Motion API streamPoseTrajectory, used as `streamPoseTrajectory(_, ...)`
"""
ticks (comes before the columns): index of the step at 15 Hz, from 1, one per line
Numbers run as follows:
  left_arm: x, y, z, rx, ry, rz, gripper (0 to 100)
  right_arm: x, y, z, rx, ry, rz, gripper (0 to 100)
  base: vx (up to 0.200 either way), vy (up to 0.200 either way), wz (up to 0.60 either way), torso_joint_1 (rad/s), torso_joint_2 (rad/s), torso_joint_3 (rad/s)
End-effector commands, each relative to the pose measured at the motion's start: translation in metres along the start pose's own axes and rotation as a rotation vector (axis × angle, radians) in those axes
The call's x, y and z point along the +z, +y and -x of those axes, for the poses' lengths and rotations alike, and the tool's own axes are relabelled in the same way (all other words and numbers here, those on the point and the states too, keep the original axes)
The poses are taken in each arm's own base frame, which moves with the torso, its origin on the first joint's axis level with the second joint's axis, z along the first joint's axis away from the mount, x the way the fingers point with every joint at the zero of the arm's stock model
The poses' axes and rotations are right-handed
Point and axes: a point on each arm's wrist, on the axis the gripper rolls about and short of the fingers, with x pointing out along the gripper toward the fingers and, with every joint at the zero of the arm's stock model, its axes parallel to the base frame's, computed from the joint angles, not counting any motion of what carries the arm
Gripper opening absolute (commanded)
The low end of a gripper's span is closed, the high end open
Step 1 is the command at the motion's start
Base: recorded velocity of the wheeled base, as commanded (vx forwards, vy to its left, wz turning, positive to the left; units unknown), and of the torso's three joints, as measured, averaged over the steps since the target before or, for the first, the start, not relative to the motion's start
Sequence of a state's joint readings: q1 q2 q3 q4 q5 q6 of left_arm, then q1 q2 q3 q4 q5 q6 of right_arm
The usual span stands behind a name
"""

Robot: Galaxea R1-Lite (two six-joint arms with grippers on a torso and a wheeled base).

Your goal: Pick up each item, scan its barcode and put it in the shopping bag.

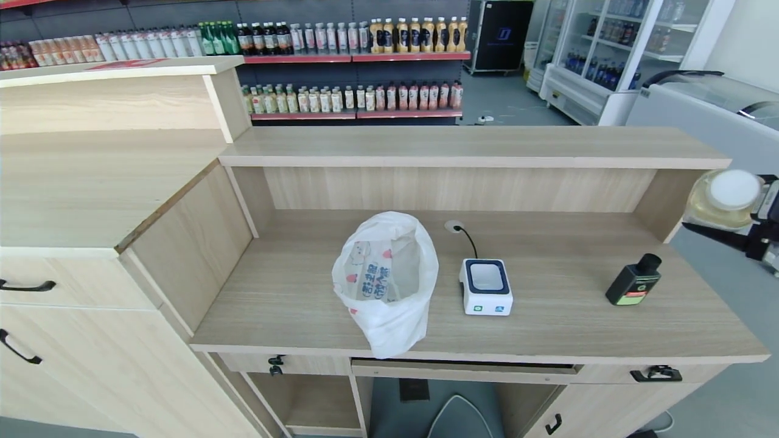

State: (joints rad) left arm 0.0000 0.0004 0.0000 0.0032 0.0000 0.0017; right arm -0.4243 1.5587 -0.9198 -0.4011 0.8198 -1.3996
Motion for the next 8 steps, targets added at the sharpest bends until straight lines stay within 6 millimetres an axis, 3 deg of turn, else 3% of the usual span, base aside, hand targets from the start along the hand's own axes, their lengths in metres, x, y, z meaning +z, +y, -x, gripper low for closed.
streamPoseTrajectory(1, 0.000, 0.000, 0.000, 0.000, -0.001, 0.000, 100, -0.008, 0.009, -0.022, 0.008, -0.009, 0.007, 0, 0.000, 0.000, 0.60, 0.007, 0.00, 0.002)
streamPoseTrajectory(3, 0.000, 0.000, 0.000, 0.000, -0.001, 0.000, 100, -0.014, 0.018, -0.047, 0.009, -0.048, 0.018, 0, 0.000, 0.000, 0.60, 0.010, 0.00, 0.002)
streamPoseTrajectory(8, 0.000, 0.000, 0.000, 0.000, -0.001, 0.000, 100, -0.038, 0.061, -0.076, 0.098, -0.080, -0.016, 0, 0.000, 0.000, 0.00, 0.000, 0.00, 0.000)
